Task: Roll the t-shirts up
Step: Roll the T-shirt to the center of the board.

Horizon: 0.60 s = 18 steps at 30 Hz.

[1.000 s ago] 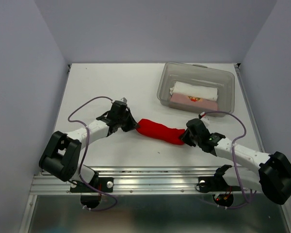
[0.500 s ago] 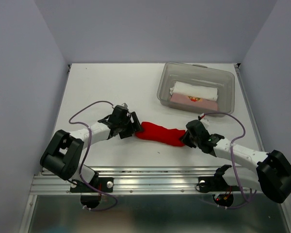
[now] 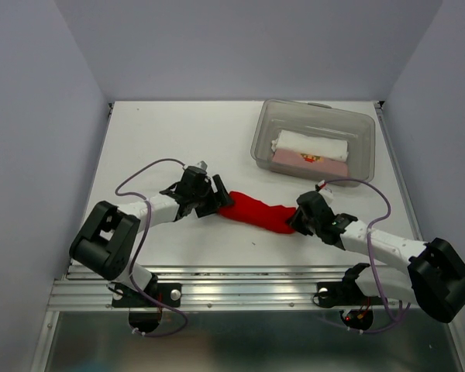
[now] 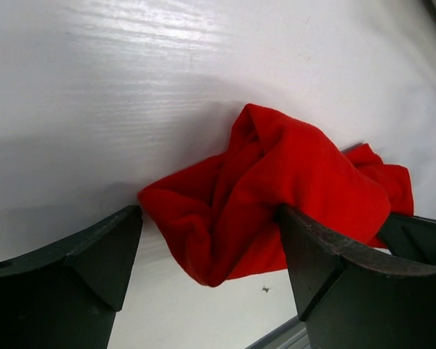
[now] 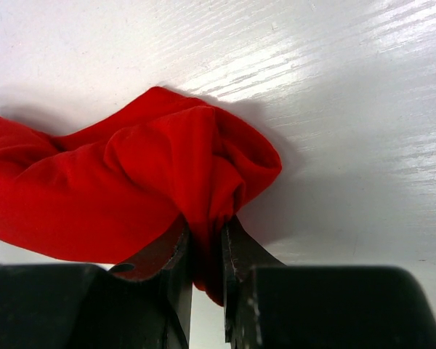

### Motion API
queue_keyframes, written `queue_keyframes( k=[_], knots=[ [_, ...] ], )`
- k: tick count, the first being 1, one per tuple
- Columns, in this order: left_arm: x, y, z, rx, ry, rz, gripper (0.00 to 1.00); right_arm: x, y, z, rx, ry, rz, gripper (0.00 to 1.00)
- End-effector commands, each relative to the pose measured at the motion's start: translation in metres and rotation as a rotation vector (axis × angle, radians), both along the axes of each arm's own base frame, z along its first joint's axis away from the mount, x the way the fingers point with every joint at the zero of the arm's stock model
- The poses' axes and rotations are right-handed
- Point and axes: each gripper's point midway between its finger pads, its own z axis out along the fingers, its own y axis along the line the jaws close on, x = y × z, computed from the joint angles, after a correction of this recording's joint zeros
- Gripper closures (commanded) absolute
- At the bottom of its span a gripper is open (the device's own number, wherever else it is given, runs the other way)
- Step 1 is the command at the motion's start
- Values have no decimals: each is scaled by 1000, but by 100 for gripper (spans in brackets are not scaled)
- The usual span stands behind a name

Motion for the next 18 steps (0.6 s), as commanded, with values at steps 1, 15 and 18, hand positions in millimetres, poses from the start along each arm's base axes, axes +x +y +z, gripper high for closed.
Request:
queue_keyframes(
  k=[1,15,18],
  knots=[
    [1,-12,-3,-42,12,-30,15,-18,-21,-24,-101,81,13,99],
    [6,-32,-4,-64,-26,-87,69,-25,-23,-31,-114,102,40,99],
    [5,-32,-4,-62,-26,-93,95,-26,-23,-31,-112,106,39,99]
  ],
)
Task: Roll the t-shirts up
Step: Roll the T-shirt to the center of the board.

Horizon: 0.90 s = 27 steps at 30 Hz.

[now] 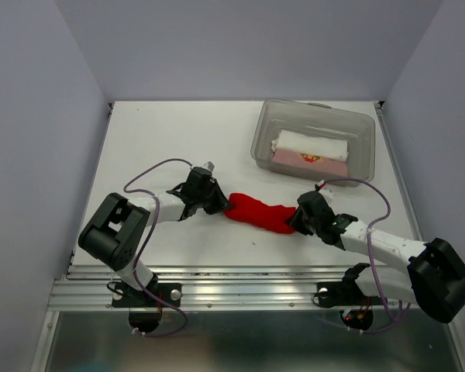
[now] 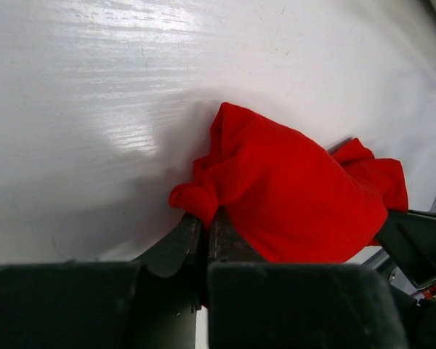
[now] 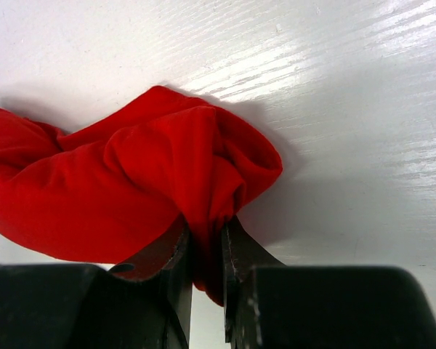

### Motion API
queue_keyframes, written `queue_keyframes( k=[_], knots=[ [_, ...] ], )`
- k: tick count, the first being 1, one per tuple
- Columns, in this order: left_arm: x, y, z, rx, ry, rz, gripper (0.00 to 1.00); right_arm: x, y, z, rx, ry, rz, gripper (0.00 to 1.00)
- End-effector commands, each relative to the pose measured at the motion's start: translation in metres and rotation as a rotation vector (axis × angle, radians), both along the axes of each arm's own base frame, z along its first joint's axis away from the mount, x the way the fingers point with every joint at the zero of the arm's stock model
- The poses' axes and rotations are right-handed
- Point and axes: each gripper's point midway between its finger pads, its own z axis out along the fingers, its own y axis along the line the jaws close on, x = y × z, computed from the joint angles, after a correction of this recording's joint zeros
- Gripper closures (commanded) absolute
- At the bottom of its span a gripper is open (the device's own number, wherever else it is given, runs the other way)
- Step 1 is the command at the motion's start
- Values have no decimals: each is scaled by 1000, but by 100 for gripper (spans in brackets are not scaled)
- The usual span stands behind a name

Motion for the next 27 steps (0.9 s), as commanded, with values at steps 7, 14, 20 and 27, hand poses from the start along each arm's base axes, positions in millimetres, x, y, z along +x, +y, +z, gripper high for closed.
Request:
queue_keyframes(
  k=[7,14,20,27],
  knots=[
    [-4,-1,5,9,-22,-24,100,-28,-28,-20,-111,120,-23,21],
    [-5,2,0,27,-7,-18,100,-24,-29,-2,-49,70,-76,17],
    [-2,0,4,23,-18,-23,100,-27,-37,-15,-67,99,-105,24],
    [0,-3,4,20,-17,-31,100,-28,-29,-30,-13,98,-76,35]
  ],
)
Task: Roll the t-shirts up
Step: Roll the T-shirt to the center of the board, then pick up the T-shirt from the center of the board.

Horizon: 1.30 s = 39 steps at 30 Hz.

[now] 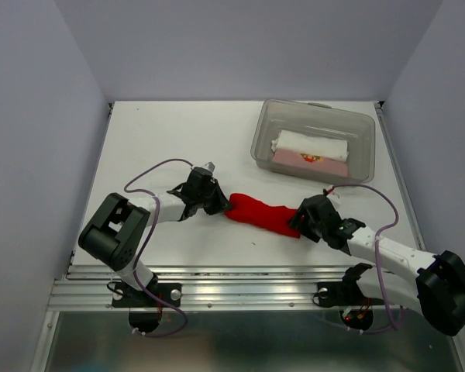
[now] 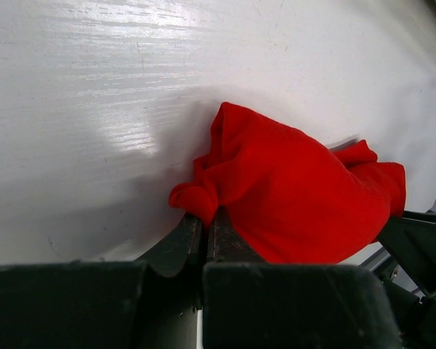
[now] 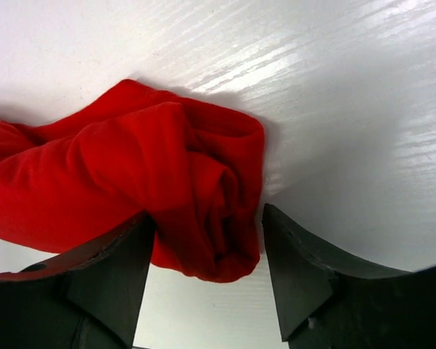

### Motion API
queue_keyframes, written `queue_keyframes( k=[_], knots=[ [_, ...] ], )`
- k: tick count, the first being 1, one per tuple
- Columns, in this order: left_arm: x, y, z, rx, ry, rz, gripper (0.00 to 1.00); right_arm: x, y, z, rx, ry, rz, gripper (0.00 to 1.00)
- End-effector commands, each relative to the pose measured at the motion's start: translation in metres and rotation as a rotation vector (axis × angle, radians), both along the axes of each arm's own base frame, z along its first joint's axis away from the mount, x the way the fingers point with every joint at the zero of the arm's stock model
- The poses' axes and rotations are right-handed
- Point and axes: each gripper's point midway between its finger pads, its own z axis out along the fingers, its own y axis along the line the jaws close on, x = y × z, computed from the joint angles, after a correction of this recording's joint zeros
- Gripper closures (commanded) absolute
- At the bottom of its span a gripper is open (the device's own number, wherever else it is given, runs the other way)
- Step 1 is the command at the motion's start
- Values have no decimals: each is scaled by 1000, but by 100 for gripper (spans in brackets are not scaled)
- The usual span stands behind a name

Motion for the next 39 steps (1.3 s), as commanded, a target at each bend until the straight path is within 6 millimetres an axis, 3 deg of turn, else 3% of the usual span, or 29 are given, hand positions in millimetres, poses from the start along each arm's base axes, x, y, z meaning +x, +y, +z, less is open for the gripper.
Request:
queue_keyframes(
  k=[1,4,7,10,14,17,21,25,32,39],
  knots=[
    [2,-2,5,15,-14,-24,100,-11,-8,-28,-17,55,-6,40],
    [2,-3,6,13,-15,-27,100,-7,-4,-30,-14,49,9,58],
    [3,-3,7,23,-17,-35,100,-2,-4,-29,-37,43,13,86],
    [5,-3,15,26,-36,-45,100,2,-7,-24,-47,34,7,99],
    [8,-5,38,35,-98,-73,100,9,-12,-2,-91,6,-1,99],
    [11,-4,62,37,-151,-80,100,26,-12,40,-96,-97,-1,99],
    [17,-7,93,19,-203,-87,100,30,-14,68,-120,-128,12,99],
    [23,-10,119,8,-231,-89,100,43,-8,110,-86,-213,8,99],
    [32,-13,163,-8,-310,-87,100,53,-19,155,-141,-305,-8,99],
    [61,-25,216,-14,-422,-87,100,78,-39,193,-277,-385,-62,99]
  ],
)
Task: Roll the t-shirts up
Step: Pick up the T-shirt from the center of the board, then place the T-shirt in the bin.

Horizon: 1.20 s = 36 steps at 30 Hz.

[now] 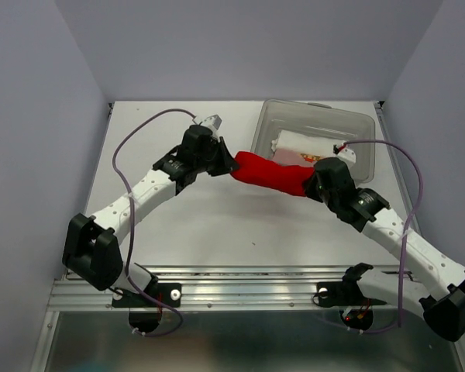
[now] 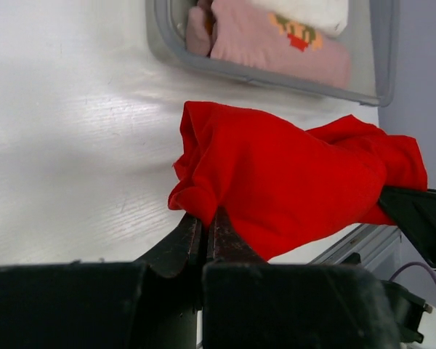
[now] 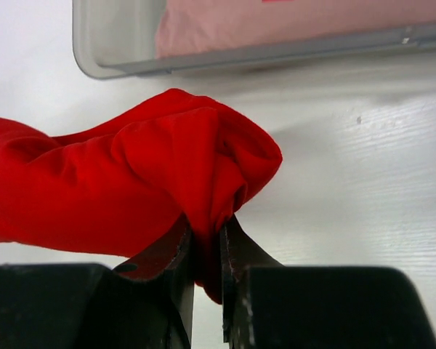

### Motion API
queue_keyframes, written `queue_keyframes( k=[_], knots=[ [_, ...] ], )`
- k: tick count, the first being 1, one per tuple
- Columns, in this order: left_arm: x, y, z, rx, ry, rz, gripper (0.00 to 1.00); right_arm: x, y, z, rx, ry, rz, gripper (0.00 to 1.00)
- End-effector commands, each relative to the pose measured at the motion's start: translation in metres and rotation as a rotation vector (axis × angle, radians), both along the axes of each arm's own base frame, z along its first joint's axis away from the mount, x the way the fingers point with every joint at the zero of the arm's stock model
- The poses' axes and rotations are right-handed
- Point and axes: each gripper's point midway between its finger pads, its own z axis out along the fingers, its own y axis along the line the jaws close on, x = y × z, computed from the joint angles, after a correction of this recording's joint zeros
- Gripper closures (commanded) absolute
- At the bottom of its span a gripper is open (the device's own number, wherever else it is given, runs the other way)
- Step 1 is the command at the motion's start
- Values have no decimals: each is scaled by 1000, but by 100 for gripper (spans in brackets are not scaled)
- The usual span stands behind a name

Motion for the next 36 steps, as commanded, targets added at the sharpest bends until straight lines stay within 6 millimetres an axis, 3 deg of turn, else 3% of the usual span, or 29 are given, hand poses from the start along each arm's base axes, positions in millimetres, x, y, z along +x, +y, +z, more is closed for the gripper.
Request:
queue_keyframes(
  k=[1,2,4,6,7,8,9,10,11,12,14,15,16,17,18,19,20,21,22,23,25,26,27,34,36],
  knots=[
    [25,-11,53,-22,-138,-11,100,28,-29,50,-110,-126,-99,99],
    [33,-15,70,-35,-174,-11,100,34,-32,50,-150,-120,-96,99],
    [46,-22,72,-27,-190,-13,100,49,-44,62,-196,-135,-125,99],
    [59,-29,91,-46,-234,-6,100,60,-53,71,-212,-145,-146,99],
    [64,-33,94,-52,-245,-9,100,67,-54,76,-207,-163,-143,99],
    [74,-40,87,-46,-244,-13,100,76,-67,83,-206,-177,-176,99],
    [82,-46,101,-56,-276,-20,100,82,-73,86,-218,-179,-178,99],
    [92,-53,88,-40,-255,-28,100,91,-75,84,-217,-174,-174,99],
    [97,-58,90,-45,-261,-37,100,98,-89,89,-231,-181,-203,99],
    [106,-64,105,-57,-299,-38,100,103,-94,89,-236,-183,-212,99],
    [122,-77,93,-40,-305,-44,100,117,-103,83,-255,-168,-229,99],
    [131,-83,107,-52,-341,-42,100,123,-114,85,-262,-168,-255,99],
    [143,-92,90,-26,-332,-49,100,133,-118,81,-271,-171,-270,99],
    [150,-97,91,-27,-346,-47,100,139,-123,77,-278,-166,-280,99],
    [159,-103,107,-49,-386,-47,100,145,-134,79,-277,-167,-306,99],
    [164,-109,109,-56,-398,-56,100,153,-136,80,-270,-177,-310,99],
    [176,-119,87,-43,-377,-75,100,161,-140,70,-278,-157,-315,99],
    [183,-128,111,-79,-428,-83,100,166,-143,68,-281,-156,-317,99],
    [195,-136,85,-60,-400,-93,100,174,-146,73,-281,-179,-329,99],
    [200,-143,108,-95,-444,-101,100,182,-153,62,-298,-158,-338,99],
    [210,-150,103,-105,-448,-99,100,193,-157,60,-306,-160,-343,99],
    [219,-156,85,-98,-432,-101,100,199,-163,61,-313,-167,-356,99],
    [223,-159,94,-116,-460,-102,100,205,-170,52,-331,-151,-363,99],
    [245,-172,57,-151,-475,-95,100,244,-189,40,-320,-202,-346,99],
    [250,-173,55,-173,-492,-93,100,250,-194,36,-332,-210,-336,99]
  ],
)
